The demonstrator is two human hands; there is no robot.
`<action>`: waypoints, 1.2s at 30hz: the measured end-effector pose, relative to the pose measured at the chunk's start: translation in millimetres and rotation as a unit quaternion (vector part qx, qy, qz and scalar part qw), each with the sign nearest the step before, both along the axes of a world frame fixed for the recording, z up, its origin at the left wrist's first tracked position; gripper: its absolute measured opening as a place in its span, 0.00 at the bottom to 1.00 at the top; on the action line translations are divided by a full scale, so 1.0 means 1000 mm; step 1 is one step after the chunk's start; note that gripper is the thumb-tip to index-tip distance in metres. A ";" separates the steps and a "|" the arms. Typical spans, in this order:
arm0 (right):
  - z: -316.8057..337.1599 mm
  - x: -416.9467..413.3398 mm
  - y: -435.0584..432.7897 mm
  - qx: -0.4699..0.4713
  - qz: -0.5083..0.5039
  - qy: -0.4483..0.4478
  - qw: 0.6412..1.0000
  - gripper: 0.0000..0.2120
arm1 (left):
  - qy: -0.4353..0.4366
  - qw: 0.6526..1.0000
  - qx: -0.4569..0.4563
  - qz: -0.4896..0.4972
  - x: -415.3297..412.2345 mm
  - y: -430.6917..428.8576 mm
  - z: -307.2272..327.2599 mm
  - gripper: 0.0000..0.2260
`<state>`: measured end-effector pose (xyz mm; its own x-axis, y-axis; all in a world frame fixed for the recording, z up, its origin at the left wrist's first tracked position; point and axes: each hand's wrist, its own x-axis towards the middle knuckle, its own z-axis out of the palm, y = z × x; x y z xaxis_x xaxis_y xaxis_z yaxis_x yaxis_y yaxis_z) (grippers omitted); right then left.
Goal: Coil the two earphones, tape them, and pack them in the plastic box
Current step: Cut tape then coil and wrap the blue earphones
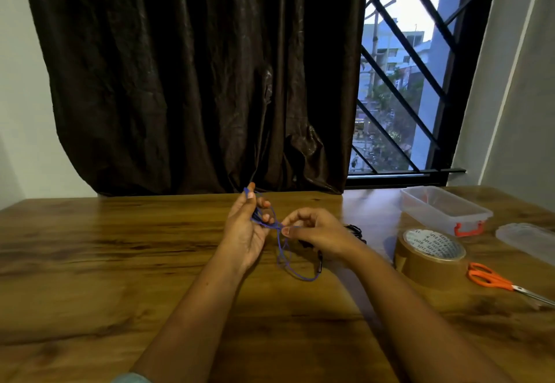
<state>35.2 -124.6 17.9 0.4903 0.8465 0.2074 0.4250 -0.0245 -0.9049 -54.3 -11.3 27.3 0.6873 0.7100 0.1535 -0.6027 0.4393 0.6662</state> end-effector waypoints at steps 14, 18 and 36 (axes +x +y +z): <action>-0.011 0.038 -0.007 -0.094 -0.191 -0.161 0.964 0.08 | -0.022 0.997 0.002 0.069 -0.005 0.021 0.000 0.18; -0.007 0.035 -0.006 -0.115 -0.210 -0.187 0.953 0.11 | -0.045 0.996 -0.025 0.068 -0.008 0.021 0.003 0.17; 0.013 0.045 -0.033 0.395 -0.094 0.491 0.771 0.13 | 0.015 0.994 -0.058 0.094 -0.008 0.033 -0.006 0.17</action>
<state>80.5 -157.9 30.7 0.8373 0.5419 0.0726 -0.4187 0.7209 -0.5523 -62.3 21.8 21.0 0.5444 0.8376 0.0442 -0.6620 0.3967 0.6359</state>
